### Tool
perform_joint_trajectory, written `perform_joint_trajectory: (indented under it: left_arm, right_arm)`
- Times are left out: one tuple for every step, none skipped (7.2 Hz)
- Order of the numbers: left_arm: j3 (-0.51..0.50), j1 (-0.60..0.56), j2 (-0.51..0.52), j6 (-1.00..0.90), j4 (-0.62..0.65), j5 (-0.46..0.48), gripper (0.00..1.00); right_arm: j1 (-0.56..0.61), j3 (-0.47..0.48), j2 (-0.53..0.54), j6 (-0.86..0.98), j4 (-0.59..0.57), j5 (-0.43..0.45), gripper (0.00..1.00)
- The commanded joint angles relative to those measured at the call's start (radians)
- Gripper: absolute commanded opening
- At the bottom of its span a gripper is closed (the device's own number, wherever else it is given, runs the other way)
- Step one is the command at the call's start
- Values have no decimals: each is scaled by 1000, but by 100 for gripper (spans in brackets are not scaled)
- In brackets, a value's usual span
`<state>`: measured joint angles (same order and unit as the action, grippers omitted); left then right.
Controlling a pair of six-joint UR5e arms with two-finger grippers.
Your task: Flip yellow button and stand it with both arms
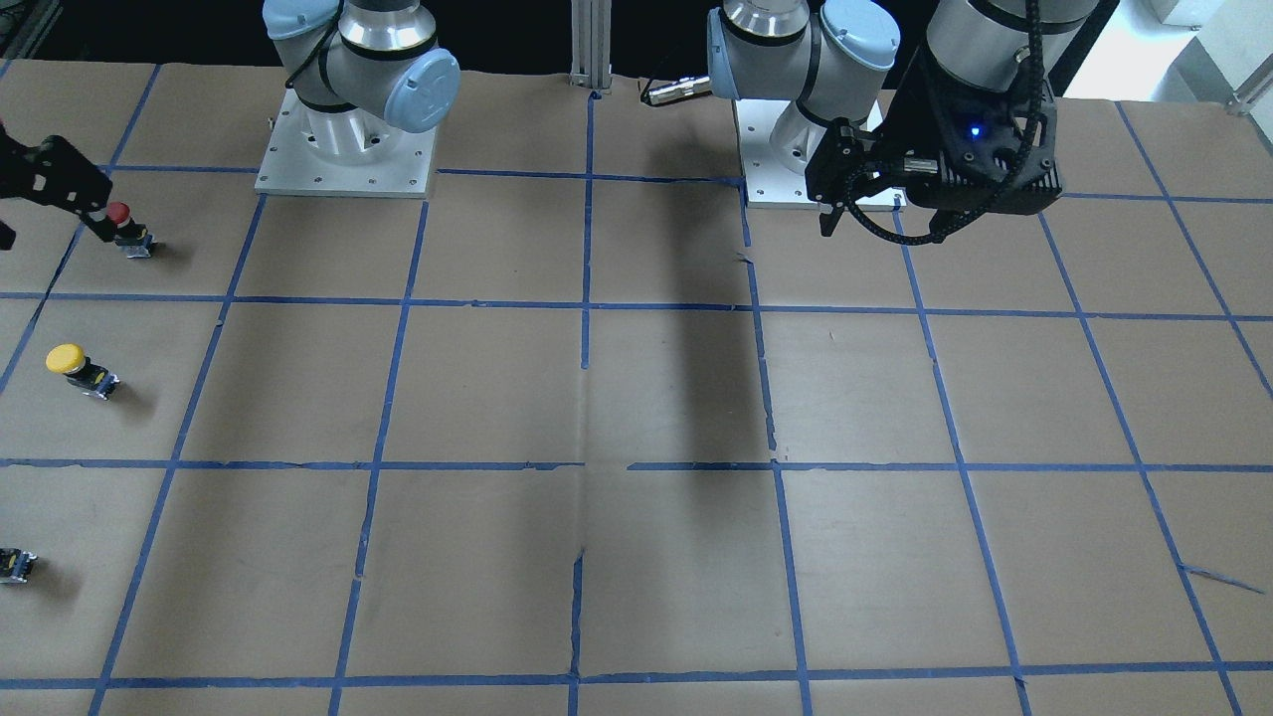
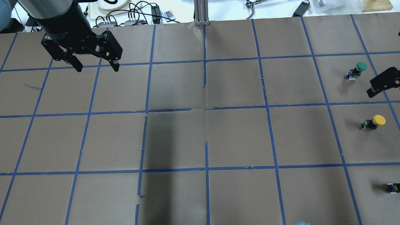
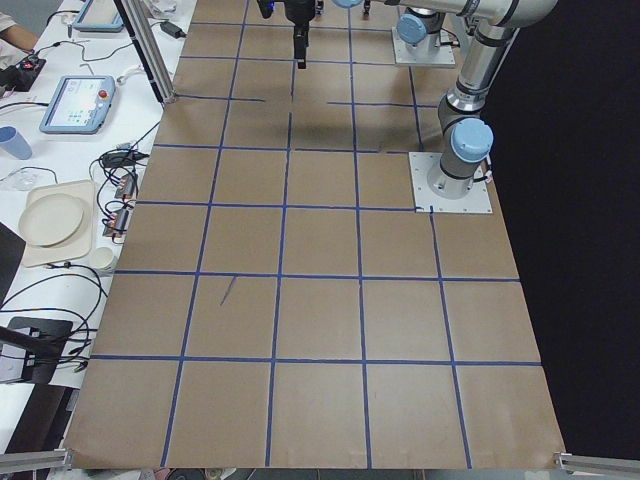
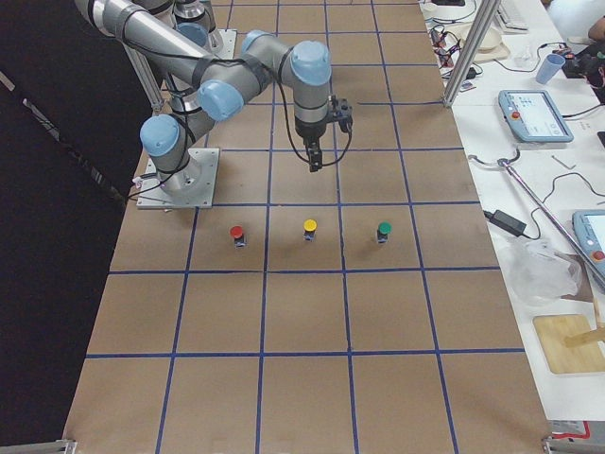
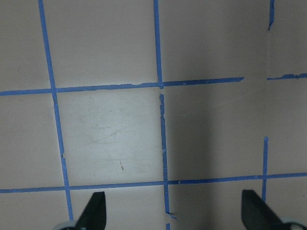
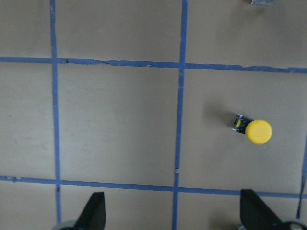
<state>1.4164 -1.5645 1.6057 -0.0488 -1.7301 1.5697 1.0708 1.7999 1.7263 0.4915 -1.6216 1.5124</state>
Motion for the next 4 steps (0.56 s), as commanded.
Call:
perform_joint_trajectory:
  left_arm:
    - [1,0,7,0,1,-5,100]
    - [0,-2,5,1,1,-3,100]
    - [0,-2,5,1,1,1,100]
    - [-7,-2,5,1,1,1,100]
  right_arm:
    - [205,-1,88,-410,133,6,100]
    - [278,-7,96,-504,147,6,100]
    - [355,-51,96,-589,220,14,100]
    - [412,-109,84,-678,236,11,100]
